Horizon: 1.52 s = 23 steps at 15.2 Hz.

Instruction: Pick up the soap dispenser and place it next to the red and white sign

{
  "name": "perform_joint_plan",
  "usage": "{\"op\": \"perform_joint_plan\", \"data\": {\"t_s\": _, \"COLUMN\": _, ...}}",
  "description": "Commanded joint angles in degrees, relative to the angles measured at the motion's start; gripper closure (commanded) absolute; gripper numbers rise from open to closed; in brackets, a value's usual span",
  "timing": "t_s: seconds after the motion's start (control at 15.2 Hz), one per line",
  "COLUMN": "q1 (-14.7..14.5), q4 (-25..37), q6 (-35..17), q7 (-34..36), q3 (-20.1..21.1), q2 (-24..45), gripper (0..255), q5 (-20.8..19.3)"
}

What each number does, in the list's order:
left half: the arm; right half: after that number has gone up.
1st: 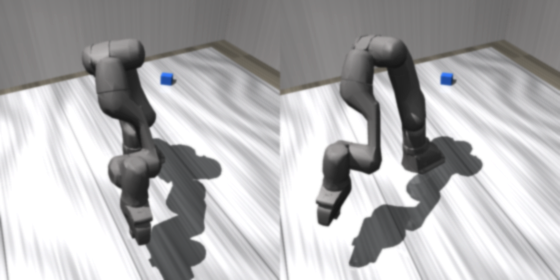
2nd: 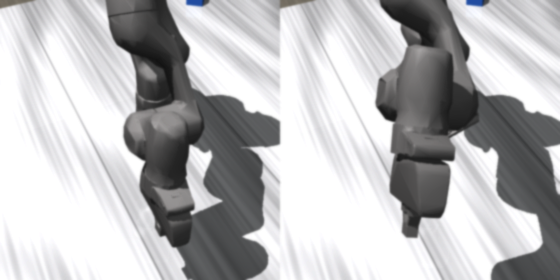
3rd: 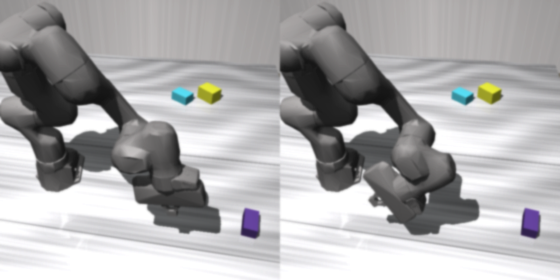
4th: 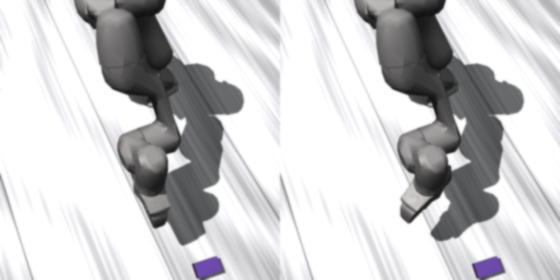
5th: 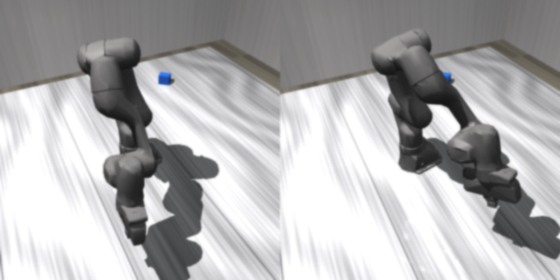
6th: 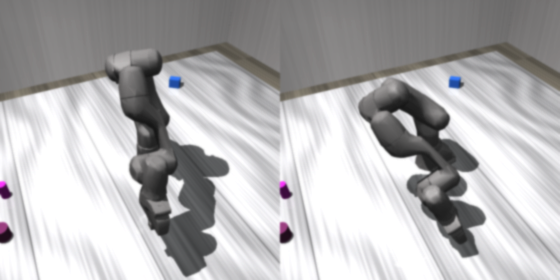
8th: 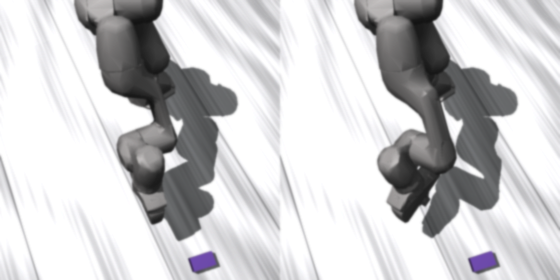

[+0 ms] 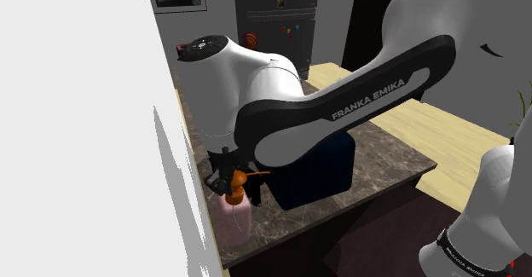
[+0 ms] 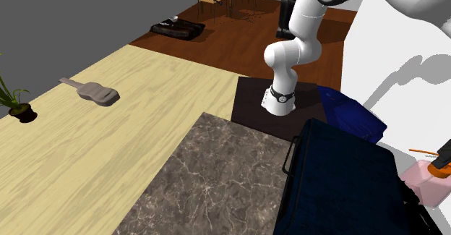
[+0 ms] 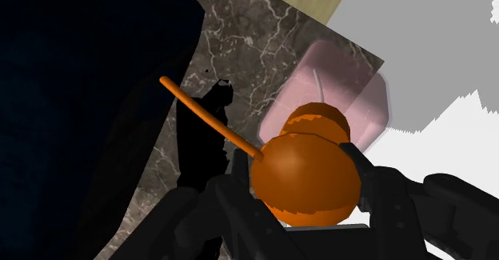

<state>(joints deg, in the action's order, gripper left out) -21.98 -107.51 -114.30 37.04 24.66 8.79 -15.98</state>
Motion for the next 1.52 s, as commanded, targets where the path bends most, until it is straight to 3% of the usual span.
{"op": "perform_joint_plan", "data": {"t_s": 0.0, "q1": -0.04, "q4": -0.88, "q6": -1.35, "q7": 0.47, "q3": -0.07, "q2": 0.54, "gripper": 255, "q5": -0.42}}
{"op": "perform_joint_plan", "data": {"t_s": 0.59, "q1": -0.06, "q4": -1.53, "q6": -2.31, "q7": 0.81, "q3": -0.13, "q2": 0.94, "gripper": 255, "q5": -0.73}}
{"op": "perform_joint_plan", "data": {"t_s": 0.66, "q1": -0.06, "q4": -1.53, "q6": -2.31, "q7": 0.81, "q3": -0.13, "q2": 0.94, "gripper": 0, "q5": -0.73}}
{"op": "perform_joint_plan", "data": {"t_s": 0.99, "q1": -0.06, "q4": -1.53, "q6": -2.31, "q7": 0.81, "q3": -0.13, "q2": 0.94, "gripper": 0, "q5": -0.73}}
{"op": "perform_joint_plan", "data": {"t_s": 1.25, "q1": -0.52, "q4": 3.24, "q6": 4.25, "q7": -0.27, "q3": 0.57, "q2": -1.09, "gripper": 0, "q5": 0.91}}
{"op": "perform_joint_plan", "data": {"t_s": 1.45, "q1": -0.52, "q4": 3.23, "q6": 4.24, "q7": -0.27, "q3": 0.58, "q2": -1.10, "gripper": 0, "q5": 0.91}}
